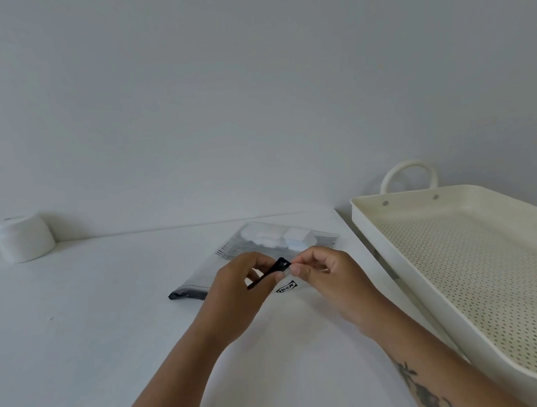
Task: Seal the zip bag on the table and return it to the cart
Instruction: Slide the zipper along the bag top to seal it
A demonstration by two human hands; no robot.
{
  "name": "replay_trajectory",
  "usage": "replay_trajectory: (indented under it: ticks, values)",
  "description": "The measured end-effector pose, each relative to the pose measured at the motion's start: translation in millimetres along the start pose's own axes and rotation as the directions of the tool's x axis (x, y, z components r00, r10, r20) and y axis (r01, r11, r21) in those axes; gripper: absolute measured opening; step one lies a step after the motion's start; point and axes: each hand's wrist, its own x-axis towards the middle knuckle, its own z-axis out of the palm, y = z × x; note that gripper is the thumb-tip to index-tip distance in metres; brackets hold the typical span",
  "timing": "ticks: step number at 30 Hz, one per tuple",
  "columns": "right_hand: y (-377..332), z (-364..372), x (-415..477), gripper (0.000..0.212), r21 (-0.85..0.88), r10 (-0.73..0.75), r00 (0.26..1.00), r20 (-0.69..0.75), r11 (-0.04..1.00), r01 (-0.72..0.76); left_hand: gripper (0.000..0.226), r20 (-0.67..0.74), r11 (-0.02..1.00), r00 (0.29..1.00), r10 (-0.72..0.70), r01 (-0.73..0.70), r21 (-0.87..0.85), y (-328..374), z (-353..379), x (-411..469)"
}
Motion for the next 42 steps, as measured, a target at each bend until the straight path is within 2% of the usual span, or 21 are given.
replay_trajectory:
  ticks: [13, 26, 35, 40, 42]
  values:
    - [3, 6, -1, 0.009, -0.106, -0.007, 1.0, 0.03, 0.994, 0.01, 0.004, 0.026, 1.0, 0.999, -0.022, 0.022, 0.005, -2, 1, 0]
    - [5, 6, -1, 0.008, -0.105, -0.018, 0.999, 0.035, 0.994, 0.022, 0.01, 0.058, 0.981, 0.986, -0.153, 0.159, -0.111, -5, 5, -1]
    - [8, 7, 0, 0.004, -0.108, 0.005, 0.999, 0.046, 0.994, 0.0, 0.012, 0.016, 0.997, 0.997, -0.075, 0.075, 0.023, -2, 9, -3]
    - [11, 9, -1, 0.02, -0.163, -0.049, 0.997, 0.052, 0.985, 0.057, 0.011, 0.028, 0.997, 0.997, -0.073, 0.073, 0.012, -2, 10, -4]
    - [11, 8, -1, 0.019, -0.166, -0.063, 0.997, 0.047, 0.984, 0.071, 0.006, 0.049, 0.996, 0.995, -0.088, 0.087, 0.023, -3, 8, -3]
